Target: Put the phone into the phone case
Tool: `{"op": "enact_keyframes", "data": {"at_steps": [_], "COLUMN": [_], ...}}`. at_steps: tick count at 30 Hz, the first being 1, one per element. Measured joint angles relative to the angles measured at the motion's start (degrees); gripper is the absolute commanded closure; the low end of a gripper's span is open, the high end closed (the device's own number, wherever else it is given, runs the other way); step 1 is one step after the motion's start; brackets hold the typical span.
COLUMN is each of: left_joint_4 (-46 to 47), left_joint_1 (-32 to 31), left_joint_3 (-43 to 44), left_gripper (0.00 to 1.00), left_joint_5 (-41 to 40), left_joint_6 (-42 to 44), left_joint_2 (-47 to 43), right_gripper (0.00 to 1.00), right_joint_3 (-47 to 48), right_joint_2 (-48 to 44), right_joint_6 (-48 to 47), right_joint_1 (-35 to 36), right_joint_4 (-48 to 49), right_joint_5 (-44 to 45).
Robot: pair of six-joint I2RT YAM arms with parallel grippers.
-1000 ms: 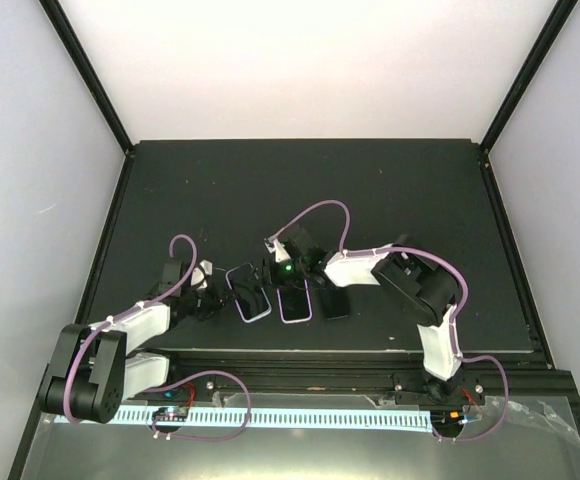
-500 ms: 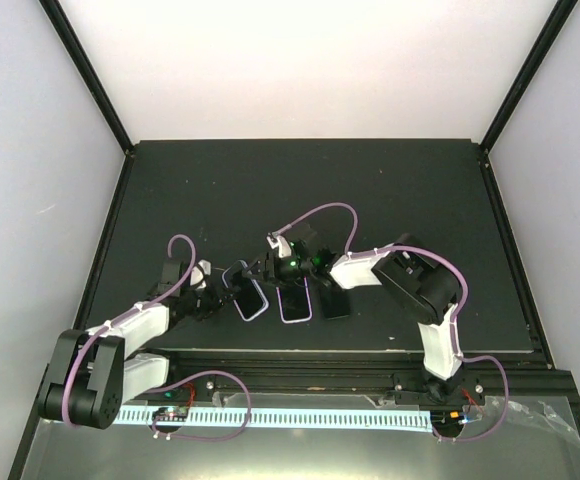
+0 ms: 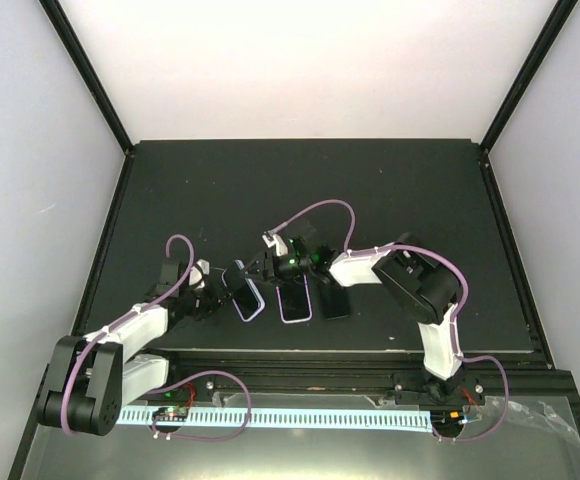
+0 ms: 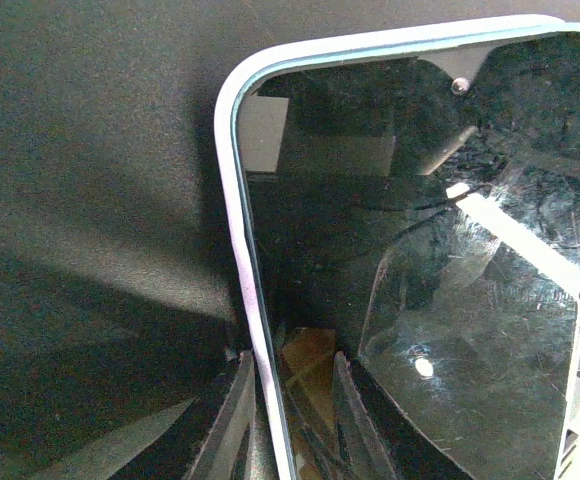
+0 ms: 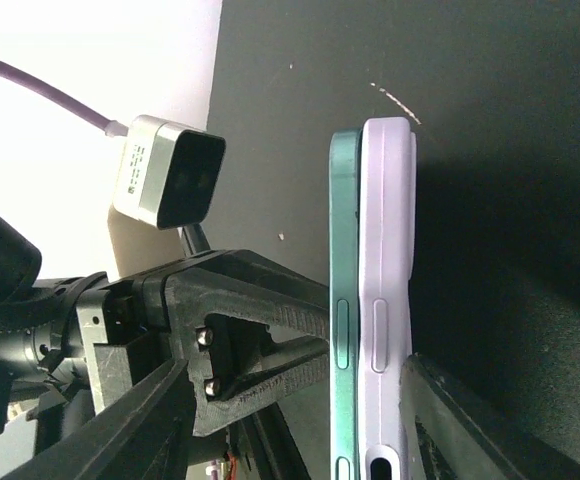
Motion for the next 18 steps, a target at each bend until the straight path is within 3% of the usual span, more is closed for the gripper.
{"op": "enact_keyframes", "data": {"at_steps": [3, 11, 18], "left_joint_4": [-0.1, -0.2, -0.1], "left_joint_1": [0.0, 0.1, 0.1], "left_joint_3": [0.0, 0.0, 0.0], "left_gripper": [0.75, 0.72, 0.71], "left_joint_5": [0.0, -0.1, -0.2], "left_joint_6": [0.0, 0.0, 0.0], "left_joint_2": [0.0, 0.0, 0.1], "right_gripper": [0.51, 0.48, 0.54], "right_joint_3": [0.5, 1.7, 3.1], "right_joint_2": [0.2, 0.9, 3.0], "right_joint_6": [-1.0, -1.5, -2.3], "right_joint_1": [-0.1, -0.5, -0.4], "right_joint_4": [-1.5, -3.3, -5.2], "right_joint_5": [-0.2, -1.6, -3.8]}}
